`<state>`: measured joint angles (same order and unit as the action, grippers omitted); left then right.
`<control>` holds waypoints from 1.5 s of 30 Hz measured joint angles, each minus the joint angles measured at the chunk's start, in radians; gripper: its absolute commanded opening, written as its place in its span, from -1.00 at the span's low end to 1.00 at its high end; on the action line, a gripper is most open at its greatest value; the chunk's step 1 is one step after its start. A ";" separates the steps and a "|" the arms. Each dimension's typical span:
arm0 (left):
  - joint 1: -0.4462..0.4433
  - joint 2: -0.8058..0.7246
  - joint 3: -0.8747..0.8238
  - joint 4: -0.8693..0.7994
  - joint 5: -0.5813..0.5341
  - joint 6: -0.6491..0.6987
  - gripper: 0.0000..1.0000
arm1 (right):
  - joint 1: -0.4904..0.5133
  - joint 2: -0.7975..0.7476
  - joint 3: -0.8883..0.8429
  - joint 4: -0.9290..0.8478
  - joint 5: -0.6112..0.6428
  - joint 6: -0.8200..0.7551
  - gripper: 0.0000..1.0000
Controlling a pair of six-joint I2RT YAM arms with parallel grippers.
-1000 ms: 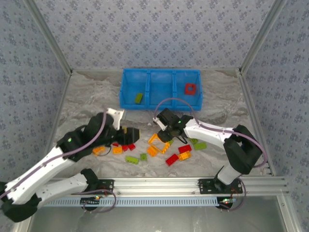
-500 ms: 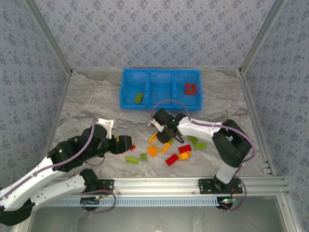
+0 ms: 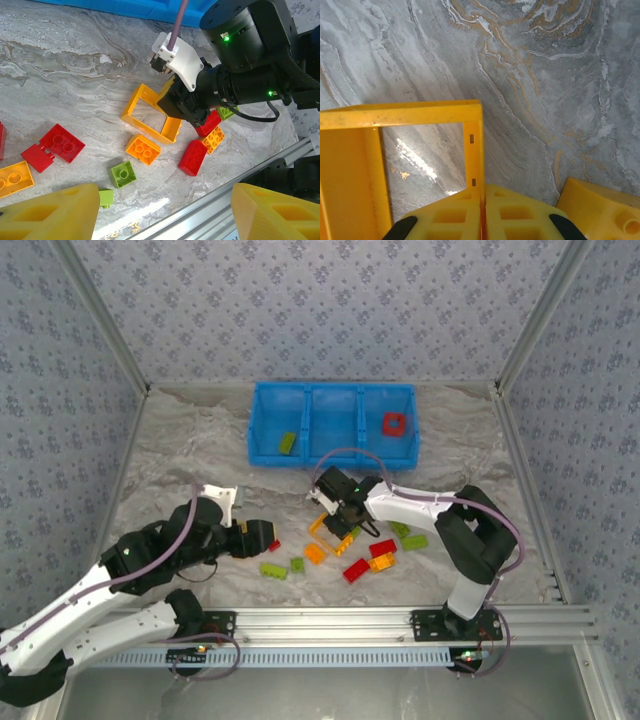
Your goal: Sort the legos into containers by color
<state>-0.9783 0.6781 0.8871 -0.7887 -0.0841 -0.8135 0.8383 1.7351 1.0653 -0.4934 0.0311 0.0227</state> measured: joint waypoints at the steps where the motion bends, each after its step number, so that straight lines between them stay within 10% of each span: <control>1: 0.000 0.004 0.000 0.001 0.000 0.000 0.41 | 0.000 0.000 0.002 0.000 0.004 0.005 -0.93; 16: 0.000 0.209 0.072 0.141 -0.050 0.046 0.41 | -0.092 -0.161 0.223 -0.044 0.217 0.242 -1.00; 45: 0.001 0.550 0.370 0.258 -0.306 0.257 0.45 | -0.336 0.708 1.167 -0.146 0.226 0.520 -1.00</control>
<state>-0.9771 1.2282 1.2575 -0.5304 -0.3901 -0.5564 0.5022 2.4428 2.2322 -0.6399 0.2569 0.5426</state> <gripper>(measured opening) 0.724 0.063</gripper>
